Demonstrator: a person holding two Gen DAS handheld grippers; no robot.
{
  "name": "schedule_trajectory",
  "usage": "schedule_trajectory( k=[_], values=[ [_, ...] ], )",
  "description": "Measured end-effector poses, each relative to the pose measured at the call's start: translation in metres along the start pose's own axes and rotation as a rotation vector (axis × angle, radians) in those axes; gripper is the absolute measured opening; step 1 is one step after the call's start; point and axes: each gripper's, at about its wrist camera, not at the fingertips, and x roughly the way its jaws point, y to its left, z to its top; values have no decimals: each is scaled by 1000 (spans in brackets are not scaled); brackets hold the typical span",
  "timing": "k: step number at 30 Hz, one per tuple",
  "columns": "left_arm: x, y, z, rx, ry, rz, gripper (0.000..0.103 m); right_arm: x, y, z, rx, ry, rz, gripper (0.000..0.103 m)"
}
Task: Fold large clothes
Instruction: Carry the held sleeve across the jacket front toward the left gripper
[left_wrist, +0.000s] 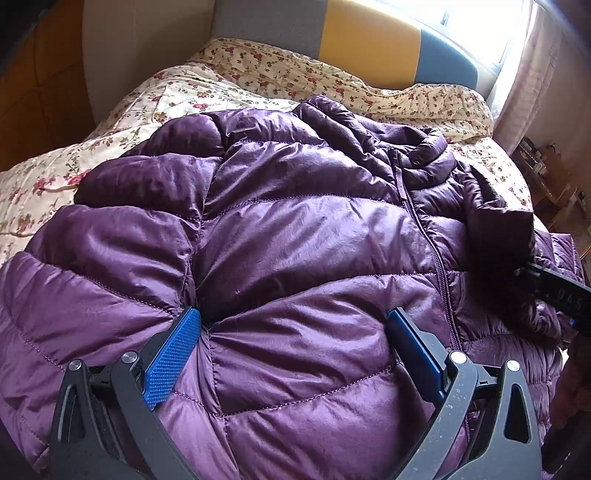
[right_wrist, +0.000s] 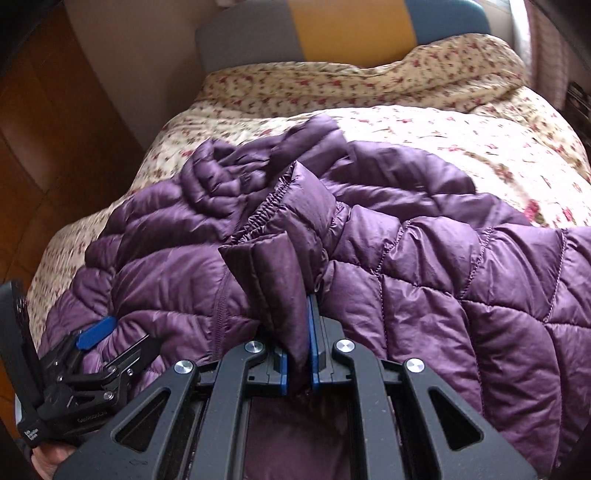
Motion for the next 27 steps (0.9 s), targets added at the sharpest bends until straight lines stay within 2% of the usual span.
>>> schedule_trajectory(
  k=[16,27],
  values=[
    [0,2,0,-10,-5,-20,99,18,33,-11,-106,27,19,8],
    [-1,3,0,-13,-5,-29,99,23,56,-24,-291,49,-28,8]
  ],
)
